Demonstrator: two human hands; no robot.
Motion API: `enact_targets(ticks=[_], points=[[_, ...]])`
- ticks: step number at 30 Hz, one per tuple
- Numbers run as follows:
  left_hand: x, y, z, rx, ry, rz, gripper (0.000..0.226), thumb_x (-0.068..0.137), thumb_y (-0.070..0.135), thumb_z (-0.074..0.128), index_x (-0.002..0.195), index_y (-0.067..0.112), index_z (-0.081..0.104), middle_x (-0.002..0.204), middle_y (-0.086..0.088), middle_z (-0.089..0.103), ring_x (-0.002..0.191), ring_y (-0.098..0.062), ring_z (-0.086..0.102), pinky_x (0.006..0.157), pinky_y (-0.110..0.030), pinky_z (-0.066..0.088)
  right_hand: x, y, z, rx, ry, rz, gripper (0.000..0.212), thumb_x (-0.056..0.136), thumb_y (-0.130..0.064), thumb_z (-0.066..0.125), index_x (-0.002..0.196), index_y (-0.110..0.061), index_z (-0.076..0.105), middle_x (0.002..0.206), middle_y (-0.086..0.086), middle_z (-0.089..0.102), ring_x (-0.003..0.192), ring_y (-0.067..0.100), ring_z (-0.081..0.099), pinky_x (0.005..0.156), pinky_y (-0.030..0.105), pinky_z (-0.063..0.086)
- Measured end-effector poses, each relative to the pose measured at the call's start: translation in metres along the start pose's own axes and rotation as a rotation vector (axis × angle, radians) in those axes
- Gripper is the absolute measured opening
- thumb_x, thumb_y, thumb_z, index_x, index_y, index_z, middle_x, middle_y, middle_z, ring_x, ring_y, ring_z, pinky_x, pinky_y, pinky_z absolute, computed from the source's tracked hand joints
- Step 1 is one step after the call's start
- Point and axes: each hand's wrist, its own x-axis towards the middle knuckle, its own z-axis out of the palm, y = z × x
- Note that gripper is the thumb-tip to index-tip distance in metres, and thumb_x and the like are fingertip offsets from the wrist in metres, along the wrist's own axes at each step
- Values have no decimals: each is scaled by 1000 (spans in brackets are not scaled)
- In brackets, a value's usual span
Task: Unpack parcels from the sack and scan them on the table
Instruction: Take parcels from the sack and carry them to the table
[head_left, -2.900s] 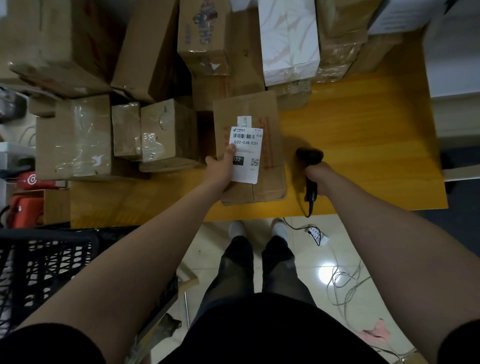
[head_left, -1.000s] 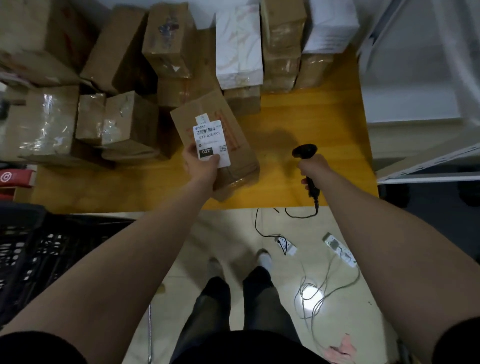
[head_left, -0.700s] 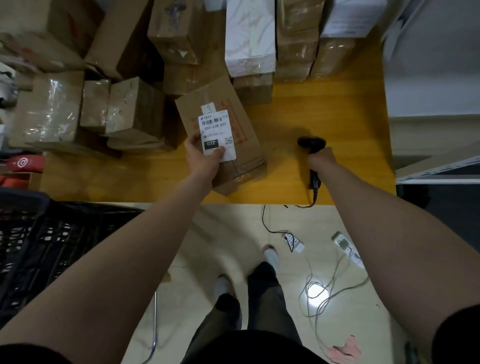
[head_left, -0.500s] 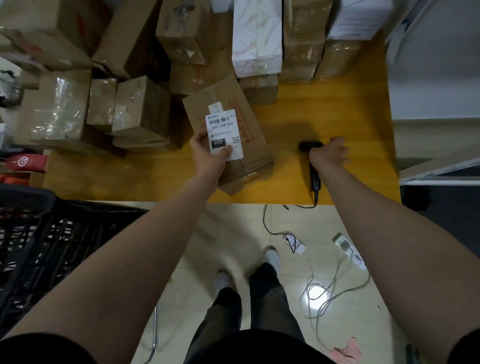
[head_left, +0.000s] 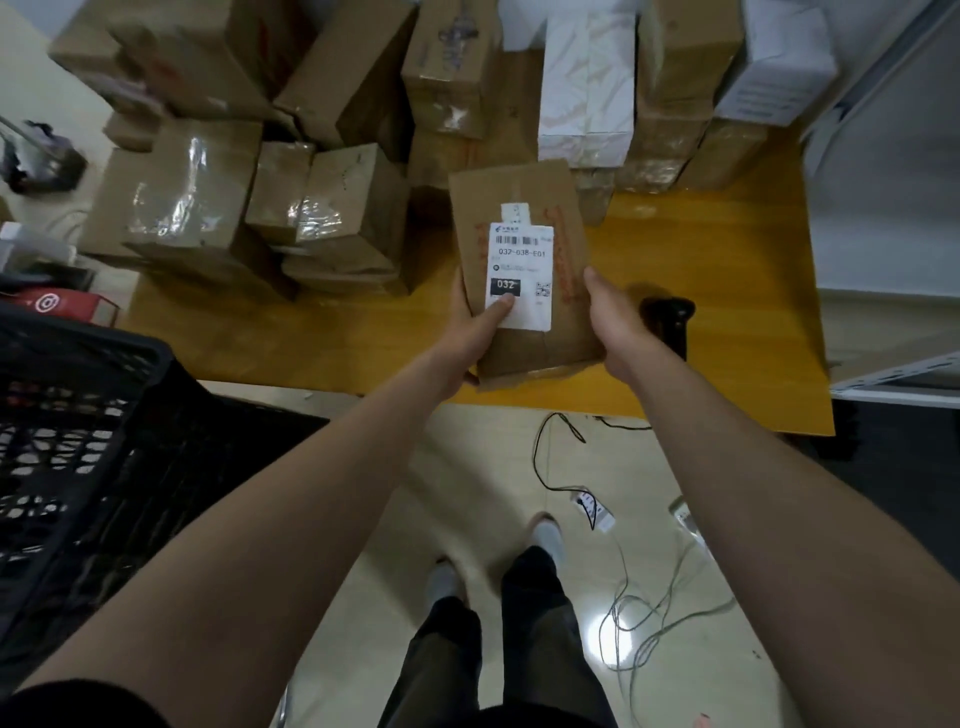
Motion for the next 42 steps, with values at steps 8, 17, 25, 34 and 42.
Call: enact_targets(ticks=[8,17,25,34,42], points=[[-93,-5,-59,-108,103,134,47,103,53,52,142,40,29,114,21,54,98,-9,55,64,-37,47,-136,-7,41,-56,135,-272,50,106,-57,34,148,-36,51,125,-15,58,106,9,56,89,31,43],[-209,-16,-140,-111,166,247,33,103,53,51,128,42,32,112,19,59,101,-8,57,86,-47,49,-262,-3,103,-53,89,-433,46,108,-49,38,152,-36,47,127,-18,51,111,6,48,72,16,37],[-301,-66,-181,10,267,443,41,102,50,53,132,31,34,115,14,60,104,-6,60,74,-30,50,-340,38,140,-41,9,-490,46,106,-53,40,149,-41,49,132,-12,60,119,15,57,100,38,46],[-417,-153,-200,-28,410,493,34,97,54,56,126,41,41,115,9,67,106,-16,66,89,-47,57,-432,119,162,-70,-119,-572,47,107,-48,40,152,-36,48,141,-11,60,126,13,57,102,34,47],[-509,-209,-249,-111,559,486,40,94,58,58,127,43,42,114,11,66,106,-15,66,96,-54,55,-509,150,219,-118,-248,-604,46,106,-48,43,150,-37,50,94,-40,58,86,-17,58,67,13,44]])
